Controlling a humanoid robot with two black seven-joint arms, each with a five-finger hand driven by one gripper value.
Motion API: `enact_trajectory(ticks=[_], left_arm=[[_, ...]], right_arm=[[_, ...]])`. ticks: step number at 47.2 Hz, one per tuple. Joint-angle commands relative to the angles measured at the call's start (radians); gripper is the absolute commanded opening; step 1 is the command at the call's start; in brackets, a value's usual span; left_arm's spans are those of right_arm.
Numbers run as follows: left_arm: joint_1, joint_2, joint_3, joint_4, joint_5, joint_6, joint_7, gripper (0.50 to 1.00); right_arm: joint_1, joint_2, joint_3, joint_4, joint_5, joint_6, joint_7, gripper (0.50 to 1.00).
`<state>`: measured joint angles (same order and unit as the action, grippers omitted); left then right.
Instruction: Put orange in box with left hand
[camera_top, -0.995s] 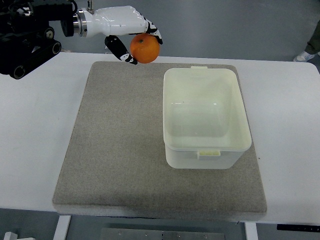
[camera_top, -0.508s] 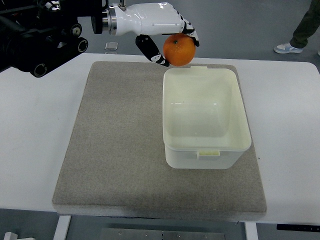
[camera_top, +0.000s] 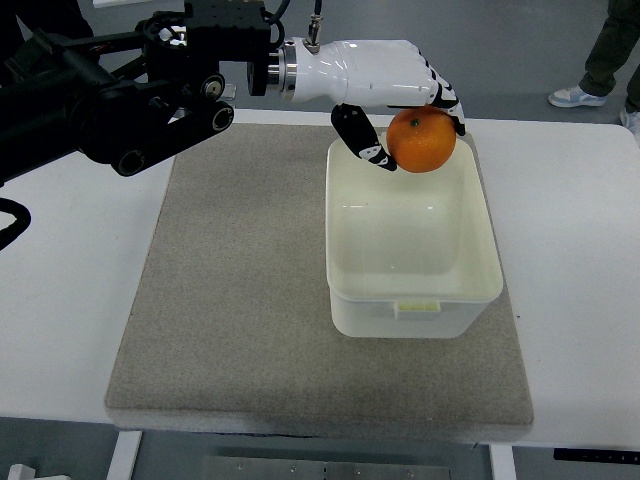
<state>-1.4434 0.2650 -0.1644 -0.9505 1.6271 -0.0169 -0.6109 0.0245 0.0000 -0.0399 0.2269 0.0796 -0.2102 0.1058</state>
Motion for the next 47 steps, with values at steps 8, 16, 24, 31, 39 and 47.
enact_trajectory(ticks=[8, 16, 24, 31, 39, 47], left_arm=[[0.02, 0.011, -0.02, -0.008, -0.003, 0.005, 0.0, 0.527], [0.049, 0.02, -0.023, -0.042, -0.004, 0.034, 0.0, 0.891], [0.055, 0.031, -0.021, -0.077, -0.004, 0.031, 0.0, 0.964], [0.055, 0.031, -0.018, -0.077, -0.003, 0.026, 0.0, 0.99], [0.057, 0.04, -0.018, -0.077, -0.003, 0.025, 0.0, 0.99], [0.057, 0.042, -0.02, -0.076, -0.003, 0.026, 0.0, 0.988]], right_arm=[[0.0, 0.0, 0.0, 0.0, 0.0, 0.0, 0.0, 0.944], [0.0, 0.0, 0.0, 0.0, 0.0, 0.0, 0.0, 0.944], [0.0, 0.0, 0.0, 0.0, 0.0, 0.0, 0.0, 0.944], [0.0, 0.0, 0.0, 0.0, 0.0, 0.0, 0.0, 0.944], [0.0, 0.0, 0.0, 0.0, 0.0, 0.0, 0.0, 0.944], [0.0, 0.0, 0.0, 0.0, 0.0, 0.0, 0.0, 0.944]])
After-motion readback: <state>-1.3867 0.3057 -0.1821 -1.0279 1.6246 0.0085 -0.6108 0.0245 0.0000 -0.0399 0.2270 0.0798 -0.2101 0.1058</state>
